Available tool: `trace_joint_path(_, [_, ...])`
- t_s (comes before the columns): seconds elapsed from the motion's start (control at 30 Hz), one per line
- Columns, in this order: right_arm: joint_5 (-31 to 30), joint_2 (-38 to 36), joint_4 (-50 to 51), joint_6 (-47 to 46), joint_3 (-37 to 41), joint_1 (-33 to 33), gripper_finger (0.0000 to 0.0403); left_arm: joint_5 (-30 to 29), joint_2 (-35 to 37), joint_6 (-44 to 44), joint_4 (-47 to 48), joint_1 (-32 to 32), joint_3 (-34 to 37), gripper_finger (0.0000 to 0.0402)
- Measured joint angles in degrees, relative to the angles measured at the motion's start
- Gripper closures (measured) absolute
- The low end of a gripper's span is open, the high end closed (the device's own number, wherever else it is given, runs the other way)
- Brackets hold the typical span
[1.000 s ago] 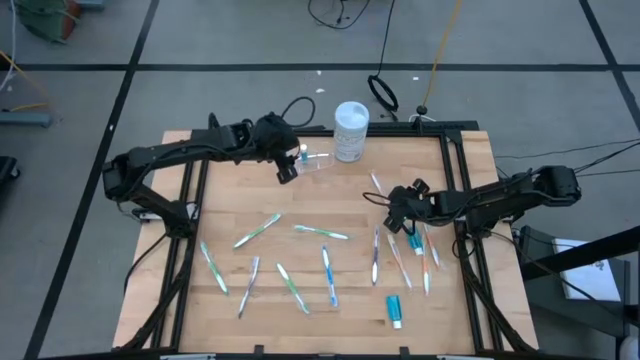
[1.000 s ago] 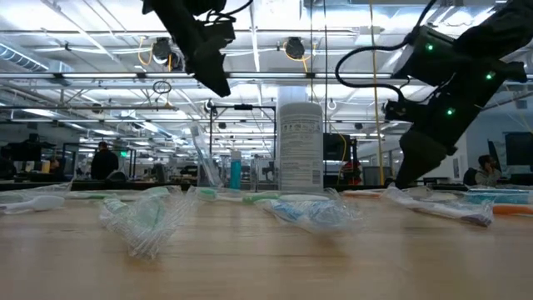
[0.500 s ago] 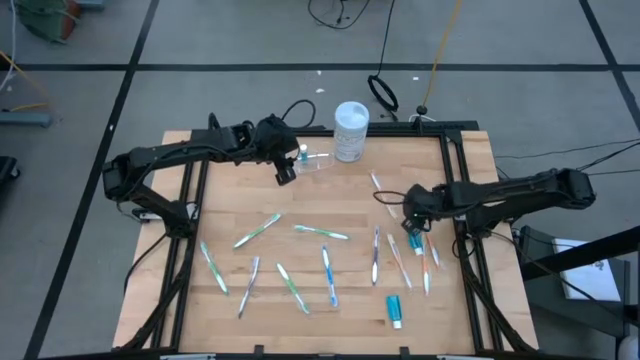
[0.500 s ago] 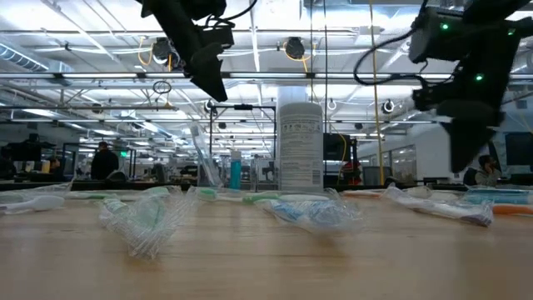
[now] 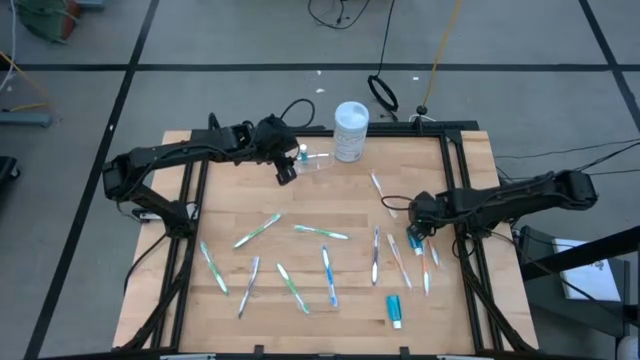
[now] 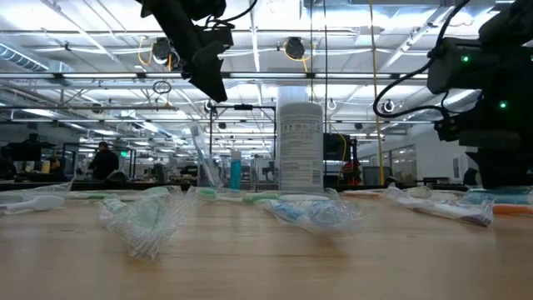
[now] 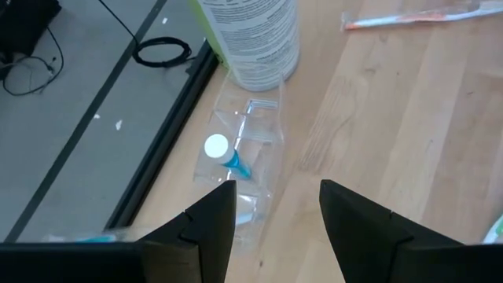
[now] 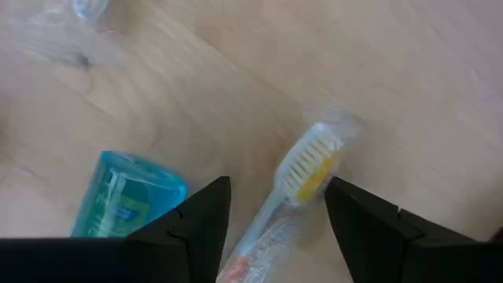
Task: Pick & Place toothbrushing station
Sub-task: Put the orange toothbrush into the transparent organizer
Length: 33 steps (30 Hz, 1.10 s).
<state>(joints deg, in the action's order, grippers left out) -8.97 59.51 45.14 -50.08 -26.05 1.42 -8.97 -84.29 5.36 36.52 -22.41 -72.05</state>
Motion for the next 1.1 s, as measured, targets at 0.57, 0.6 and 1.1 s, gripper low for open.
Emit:
trace_joint_path(0.57, [-21.24, 0.04, -8.77, 19.14, -9.27, 2.36, 0.0386, 0.02, 2.40, -2.93, 5.27, 0.54, 0.00, 0.0210])
trace_joint_path(0.6, [-22.19, 0.00, -12.23, 20.71, -10.45, 2.84, 0.0389, 0.03, 2.97, -3.04, 5.35, 0.83, 0.00, 0.0211])
trace_joint_path(1.1, [-5.89, 16.55, -121.86, 62.43, -11.46, 10.58, 0.0402, -2.35, 14.16, -3.79, 10.20, 3.50, -0.02, 0.0210])
